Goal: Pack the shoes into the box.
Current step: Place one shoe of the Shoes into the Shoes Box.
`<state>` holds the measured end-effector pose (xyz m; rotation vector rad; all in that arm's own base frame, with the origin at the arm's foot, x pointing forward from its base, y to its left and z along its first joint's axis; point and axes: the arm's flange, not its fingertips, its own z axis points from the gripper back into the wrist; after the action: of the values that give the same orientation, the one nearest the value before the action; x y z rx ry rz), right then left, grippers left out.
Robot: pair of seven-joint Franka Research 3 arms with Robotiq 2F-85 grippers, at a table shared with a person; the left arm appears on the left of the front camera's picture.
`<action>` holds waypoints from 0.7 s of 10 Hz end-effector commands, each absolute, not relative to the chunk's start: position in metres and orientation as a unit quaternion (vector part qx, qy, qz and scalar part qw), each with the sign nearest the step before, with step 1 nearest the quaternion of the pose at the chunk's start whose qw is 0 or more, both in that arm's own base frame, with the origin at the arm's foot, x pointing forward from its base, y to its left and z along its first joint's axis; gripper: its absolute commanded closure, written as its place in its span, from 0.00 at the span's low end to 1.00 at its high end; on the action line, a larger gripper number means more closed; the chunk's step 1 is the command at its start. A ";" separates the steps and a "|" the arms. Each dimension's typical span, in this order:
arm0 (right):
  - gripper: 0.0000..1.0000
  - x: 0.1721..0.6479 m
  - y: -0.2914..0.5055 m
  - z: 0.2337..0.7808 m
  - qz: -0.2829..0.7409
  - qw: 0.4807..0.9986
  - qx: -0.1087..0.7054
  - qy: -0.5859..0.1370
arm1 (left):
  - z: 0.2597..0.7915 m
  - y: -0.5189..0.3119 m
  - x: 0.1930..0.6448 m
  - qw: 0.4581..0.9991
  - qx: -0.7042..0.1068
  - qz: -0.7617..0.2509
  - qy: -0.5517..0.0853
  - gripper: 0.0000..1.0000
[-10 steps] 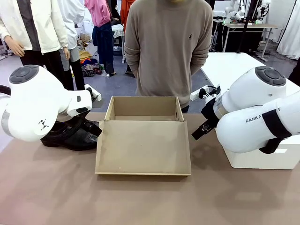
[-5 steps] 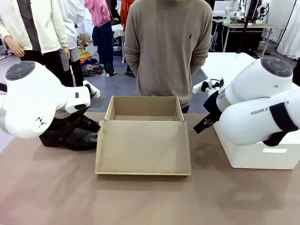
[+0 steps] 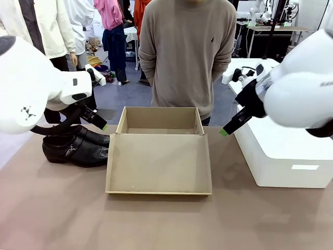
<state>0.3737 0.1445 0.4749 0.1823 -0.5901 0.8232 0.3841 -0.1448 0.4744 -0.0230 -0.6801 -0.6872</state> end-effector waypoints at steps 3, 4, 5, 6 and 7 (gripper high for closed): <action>0.00 0.366 0.093 0.500 0.482 0.809 0.185 -0.282 | 0.500 -0.107 0.376 0.841 -0.076 -0.442 -0.302 0.00; 0.00 0.366 0.082 0.503 0.484 0.803 0.197 -0.287 | 0.504 -0.098 0.376 0.832 -0.088 -0.457 -0.302 0.00; 0.00 0.365 0.072 0.505 0.486 0.799 0.206 -0.289 | 0.506 -0.089 0.373 0.827 -0.090 -0.465 -0.304 0.00; 0.00 0.365 0.064 0.506 0.485 0.795 0.219 -0.291 | 0.508 -0.081 0.373 0.825 -0.085 -0.467 -0.307 0.00; 0.00 0.366 0.057 0.506 0.483 0.793 0.229 -0.293 | 0.510 -0.074 0.372 0.820 -0.090 -0.474 -0.309 0.00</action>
<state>0.3592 0.0654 0.5073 0.4501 -0.6156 1.0159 0.3696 -0.0819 0.5079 -0.1731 -0.6518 -0.9853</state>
